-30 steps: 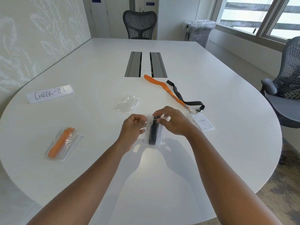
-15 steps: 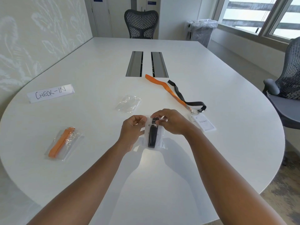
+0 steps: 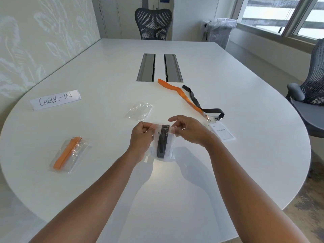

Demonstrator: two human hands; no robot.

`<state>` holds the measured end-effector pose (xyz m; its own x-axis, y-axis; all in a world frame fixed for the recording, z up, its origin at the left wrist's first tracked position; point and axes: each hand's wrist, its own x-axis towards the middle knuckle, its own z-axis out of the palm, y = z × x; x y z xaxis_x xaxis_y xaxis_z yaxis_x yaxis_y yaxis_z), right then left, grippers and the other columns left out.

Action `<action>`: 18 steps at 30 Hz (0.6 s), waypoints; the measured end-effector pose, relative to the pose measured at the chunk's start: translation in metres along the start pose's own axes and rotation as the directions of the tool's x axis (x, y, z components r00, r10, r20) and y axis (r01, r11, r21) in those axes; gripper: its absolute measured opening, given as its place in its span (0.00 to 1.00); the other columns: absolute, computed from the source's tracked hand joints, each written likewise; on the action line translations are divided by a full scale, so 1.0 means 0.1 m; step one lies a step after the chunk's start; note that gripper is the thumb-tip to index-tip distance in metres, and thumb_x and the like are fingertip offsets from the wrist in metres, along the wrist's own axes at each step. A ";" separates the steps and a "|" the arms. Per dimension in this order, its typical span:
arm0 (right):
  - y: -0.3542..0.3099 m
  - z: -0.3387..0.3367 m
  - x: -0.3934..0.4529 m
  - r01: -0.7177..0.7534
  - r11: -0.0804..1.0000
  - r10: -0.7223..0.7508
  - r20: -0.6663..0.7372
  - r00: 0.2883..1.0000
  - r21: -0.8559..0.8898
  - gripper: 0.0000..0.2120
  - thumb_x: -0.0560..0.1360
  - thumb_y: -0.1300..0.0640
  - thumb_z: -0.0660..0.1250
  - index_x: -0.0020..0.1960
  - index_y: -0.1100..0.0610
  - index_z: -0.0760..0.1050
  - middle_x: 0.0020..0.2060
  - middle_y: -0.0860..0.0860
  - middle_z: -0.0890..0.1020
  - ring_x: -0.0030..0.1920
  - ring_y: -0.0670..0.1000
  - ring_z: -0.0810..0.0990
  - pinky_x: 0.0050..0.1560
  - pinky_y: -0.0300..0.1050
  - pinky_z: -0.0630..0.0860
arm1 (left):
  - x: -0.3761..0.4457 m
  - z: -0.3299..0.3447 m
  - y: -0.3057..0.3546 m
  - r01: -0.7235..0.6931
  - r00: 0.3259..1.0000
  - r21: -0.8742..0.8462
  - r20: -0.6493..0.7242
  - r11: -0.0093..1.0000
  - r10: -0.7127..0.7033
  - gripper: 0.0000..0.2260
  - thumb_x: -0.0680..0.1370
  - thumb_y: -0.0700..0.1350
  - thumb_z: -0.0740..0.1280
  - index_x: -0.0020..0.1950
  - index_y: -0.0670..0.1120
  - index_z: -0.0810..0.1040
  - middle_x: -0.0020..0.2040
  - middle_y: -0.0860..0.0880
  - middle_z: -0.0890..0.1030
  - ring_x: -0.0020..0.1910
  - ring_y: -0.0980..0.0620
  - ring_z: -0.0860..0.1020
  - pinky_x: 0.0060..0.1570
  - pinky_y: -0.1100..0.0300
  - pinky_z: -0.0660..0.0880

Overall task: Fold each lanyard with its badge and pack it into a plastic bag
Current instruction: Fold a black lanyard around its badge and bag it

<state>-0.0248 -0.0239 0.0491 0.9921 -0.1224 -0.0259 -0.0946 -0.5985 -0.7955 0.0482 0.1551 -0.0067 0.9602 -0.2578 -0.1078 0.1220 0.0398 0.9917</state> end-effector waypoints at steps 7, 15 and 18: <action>0.13 -0.03 -0.06 -0.057 0.992 0.064 -0.063 0.996 0.112 0.11 0.78 0.62 0.68 0.58 0.53 0.78 0.39 0.47 0.82 0.40 0.47 0.81 0.42 0.38 0.76 | 0.01 0.00 -0.01 0.025 0.998 0.022 -0.054 0.999 -0.024 0.02 0.80 0.42 0.70 0.51 0.46 0.78 0.54 0.47 0.85 0.57 0.44 0.82 0.55 0.51 0.81; 0.14 0.07 -0.06 -0.025 0.991 0.048 -0.178 0.983 0.134 0.12 0.77 0.61 0.66 0.59 0.53 0.75 0.41 0.48 0.81 0.39 0.46 0.77 0.44 0.38 0.74 | -0.03 0.04 0.02 0.015 1.000 0.004 -0.017 1.000 -0.015 0.02 0.81 0.42 0.69 0.51 0.46 0.77 0.57 0.43 0.83 0.49 0.53 0.81 0.50 0.58 0.79; 0.14 0.10 -0.05 -0.011 0.994 0.035 -0.231 0.972 0.106 0.11 0.76 0.61 0.66 0.58 0.54 0.74 0.41 0.47 0.80 0.39 0.46 0.75 0.39 0.29 0.72 | -0.05 0.06 0.02 0.010 1.000 -0.008 -0.010 1.000 -0.010 0.02 0.81 0.41 0.69 0.50 0.44 0.77 0.57 0.41 0.83 0.48 0.52 0.80 0.50 0.58 0.80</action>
<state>-0.0307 -0.0242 0.0319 0.9424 -0.3230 0.0865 -0.0964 -0.5100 -0.8548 0.0419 0.1507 -0.0034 0.9614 -0.2484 -0.1185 0.1336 0.0446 0.9900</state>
